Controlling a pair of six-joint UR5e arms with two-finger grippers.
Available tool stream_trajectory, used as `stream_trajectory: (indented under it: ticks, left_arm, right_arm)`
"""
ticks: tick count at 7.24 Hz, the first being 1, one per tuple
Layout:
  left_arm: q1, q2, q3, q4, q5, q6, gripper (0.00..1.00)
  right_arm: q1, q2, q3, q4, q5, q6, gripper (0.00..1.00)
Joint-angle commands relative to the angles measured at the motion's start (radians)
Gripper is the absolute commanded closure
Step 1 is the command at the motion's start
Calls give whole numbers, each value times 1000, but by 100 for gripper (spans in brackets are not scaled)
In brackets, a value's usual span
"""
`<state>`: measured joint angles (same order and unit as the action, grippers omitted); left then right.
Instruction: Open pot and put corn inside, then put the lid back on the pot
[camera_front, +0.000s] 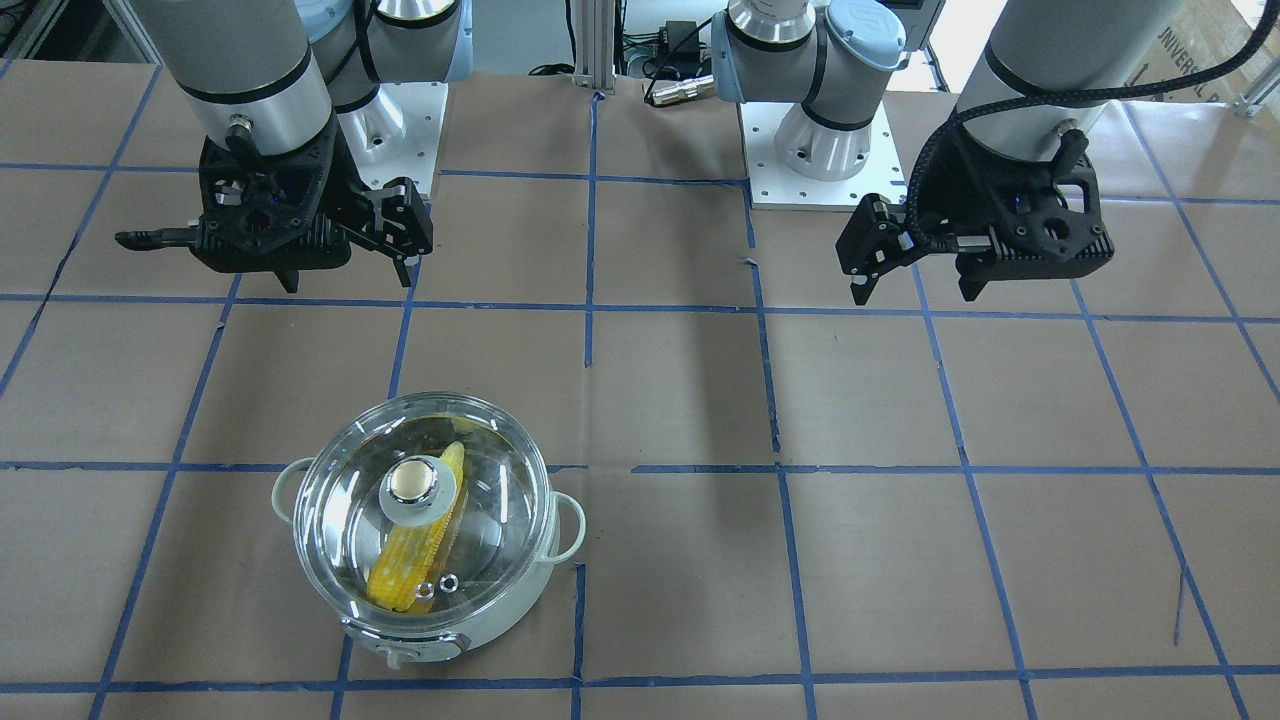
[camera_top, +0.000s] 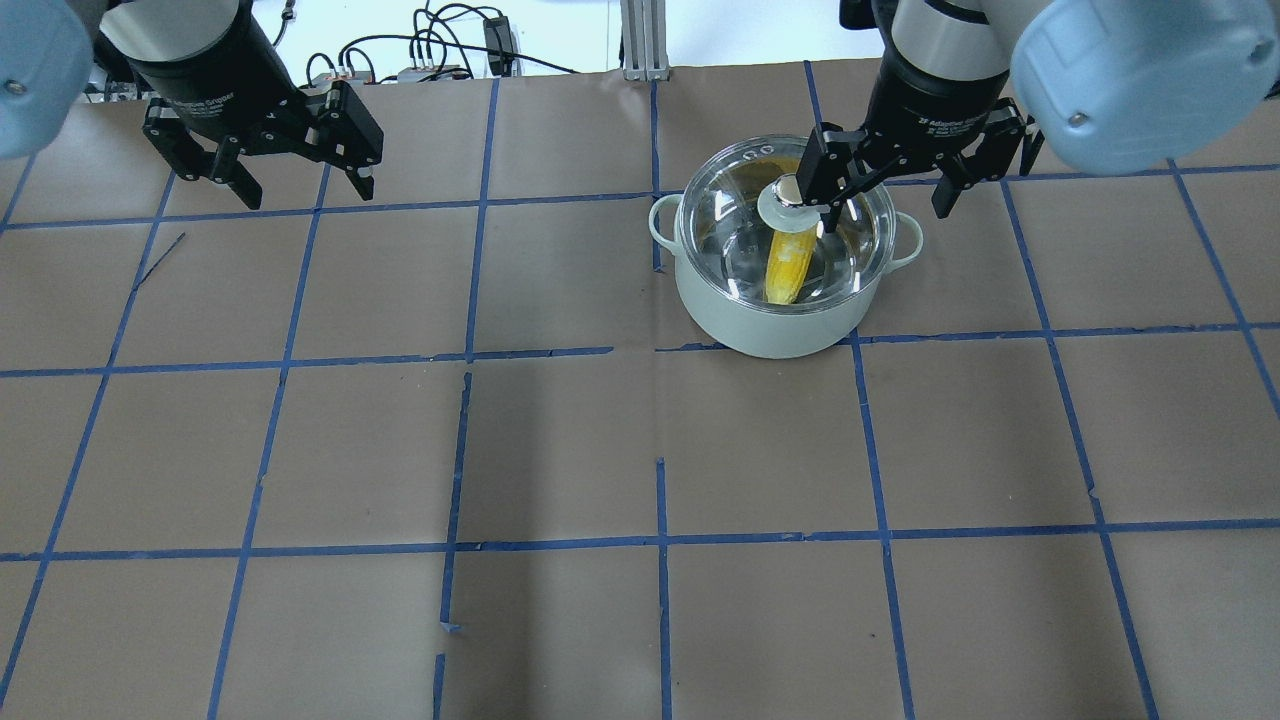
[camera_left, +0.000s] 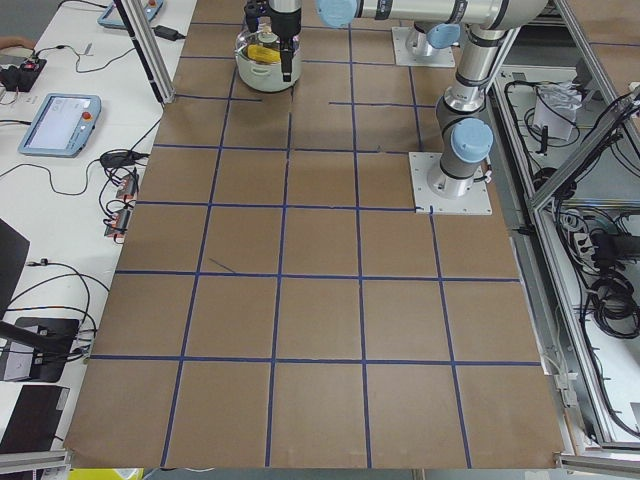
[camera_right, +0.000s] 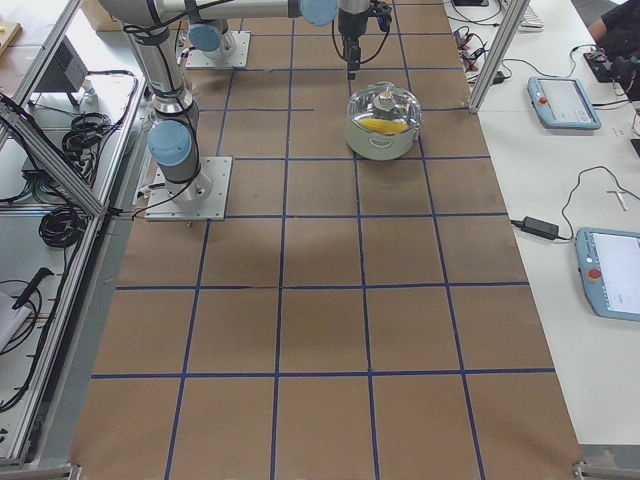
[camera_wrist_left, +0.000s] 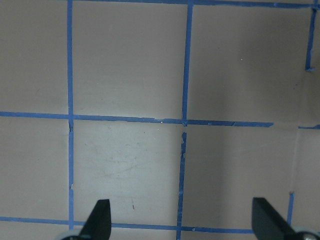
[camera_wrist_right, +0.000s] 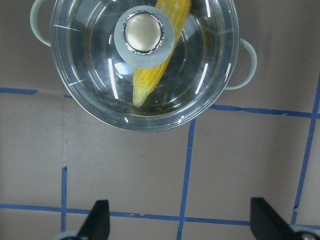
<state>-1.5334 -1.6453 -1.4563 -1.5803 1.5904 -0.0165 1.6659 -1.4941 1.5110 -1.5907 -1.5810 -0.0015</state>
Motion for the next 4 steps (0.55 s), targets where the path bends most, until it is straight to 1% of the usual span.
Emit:
stream_trajectory:
  ticks: [1,4]
  left_arm:
    - [-4,-1,-4,-1,-1,-2,0]
    - [-4,4,-4,0,-1,-2,0]
  right_arm:
    - [0,0,0,-2,1,0,1]
    - [0,0,0,-2,1,-2,1]
